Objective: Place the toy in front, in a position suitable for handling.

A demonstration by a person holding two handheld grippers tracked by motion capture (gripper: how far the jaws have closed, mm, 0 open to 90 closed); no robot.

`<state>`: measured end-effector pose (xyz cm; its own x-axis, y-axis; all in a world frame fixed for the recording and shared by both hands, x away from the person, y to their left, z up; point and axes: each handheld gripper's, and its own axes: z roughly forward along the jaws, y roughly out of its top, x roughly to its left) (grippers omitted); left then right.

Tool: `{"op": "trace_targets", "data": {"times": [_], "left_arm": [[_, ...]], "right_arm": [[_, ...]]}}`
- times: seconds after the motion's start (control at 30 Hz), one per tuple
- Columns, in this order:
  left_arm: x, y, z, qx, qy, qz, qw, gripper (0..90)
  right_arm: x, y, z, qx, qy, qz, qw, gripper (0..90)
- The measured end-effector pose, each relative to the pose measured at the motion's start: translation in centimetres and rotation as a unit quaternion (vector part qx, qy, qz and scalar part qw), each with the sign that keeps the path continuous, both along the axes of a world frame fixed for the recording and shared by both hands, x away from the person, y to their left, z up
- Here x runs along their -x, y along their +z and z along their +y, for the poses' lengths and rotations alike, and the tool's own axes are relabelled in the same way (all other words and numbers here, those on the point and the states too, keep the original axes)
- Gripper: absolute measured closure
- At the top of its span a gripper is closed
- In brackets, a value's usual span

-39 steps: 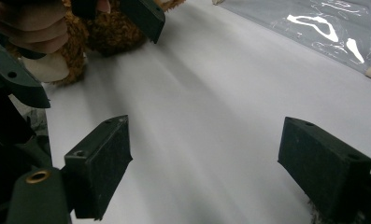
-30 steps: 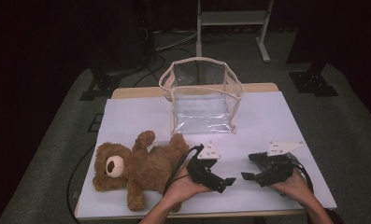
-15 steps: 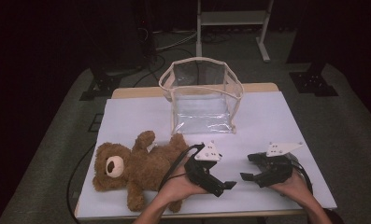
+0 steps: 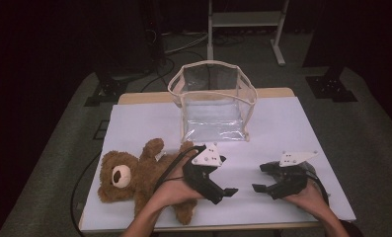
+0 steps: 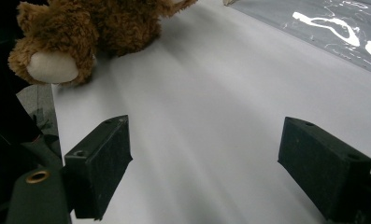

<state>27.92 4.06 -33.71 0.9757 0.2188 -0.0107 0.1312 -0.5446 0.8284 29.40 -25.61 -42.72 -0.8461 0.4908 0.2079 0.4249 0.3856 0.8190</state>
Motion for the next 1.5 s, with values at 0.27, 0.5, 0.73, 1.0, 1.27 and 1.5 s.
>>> {"op": "trace_targets", "data": {"times": [0.27, 0.5, 0.73, 1.0, 1.27, 1.5], "left_arm": [[-0.3, 1.3, 1.6, -0.011, -0.005, -0.020, 0.9997, 5.5], [-0.5, 2.4, 3.5, -0.016, -0.006, -0.030, 0.9994, 6.0], [-0.8, 3.6, 6.0, -0.031, -0.003, -0.044, 0.9985, 6.5], [-1.3, 4.6, 8.9, -0.028, 0.014, -0.050, 0.9983, 6.5], [-1.9, 4.8, 11.3, -0.034, 0.019, -0.050, 0.9980, 6.5], [-2.6, 4.7, 13.4, -0.042, 0.030, -0.048, 0.9975, 6.5]], "right_arm": [[0.1, 0.2, 0.2, -0.006, 0.001, -0.001, 1.0000, 15.7], [0.1, 0.0, 0.5, -0.003, 0.008, 0.002, 1.0000, 15.7], [0.2, 0.0, 0.7, -0.004, 0.011, 0.002, 0.9999, 15.7], [0.4, -0.1, 1.1, 0.001, 0.020, 0.003, 0.9998, 15.7], [0.5, -0.2, 1.5, 0.005, 0.026, 0.004, 0.9996, 15.7], [0.5, -0.3, 1.6, 0.008, 0.030, 0.007, 0.9995, 15.7]]}}
